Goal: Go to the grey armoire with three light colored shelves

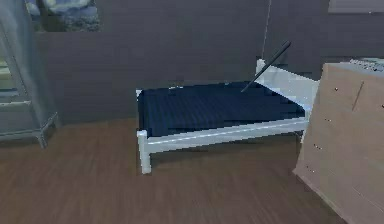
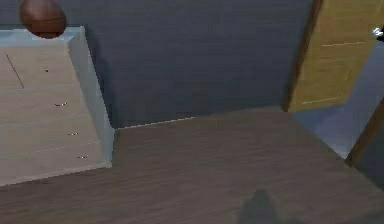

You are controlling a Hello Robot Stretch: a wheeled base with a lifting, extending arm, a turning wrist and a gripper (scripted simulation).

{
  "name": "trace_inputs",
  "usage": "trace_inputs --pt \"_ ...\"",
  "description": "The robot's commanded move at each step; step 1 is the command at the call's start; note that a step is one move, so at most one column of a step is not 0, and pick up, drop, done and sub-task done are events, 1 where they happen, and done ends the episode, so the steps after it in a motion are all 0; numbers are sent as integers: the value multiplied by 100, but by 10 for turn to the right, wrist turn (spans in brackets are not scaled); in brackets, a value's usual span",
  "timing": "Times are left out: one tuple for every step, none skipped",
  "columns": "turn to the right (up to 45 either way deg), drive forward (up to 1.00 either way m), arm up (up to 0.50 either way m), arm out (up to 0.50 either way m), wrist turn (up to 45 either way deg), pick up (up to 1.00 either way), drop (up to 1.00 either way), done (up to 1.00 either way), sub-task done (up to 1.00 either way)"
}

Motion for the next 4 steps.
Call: trace_inputs --pt "-120 0 0 0 0 0 0 0 0" --pt "-30 0 0 0 0 0 0 0 0" --pt "0 25 0 0 0 0 0 0 0" --pt "-240 0 0 0 0 0 0 0 0"
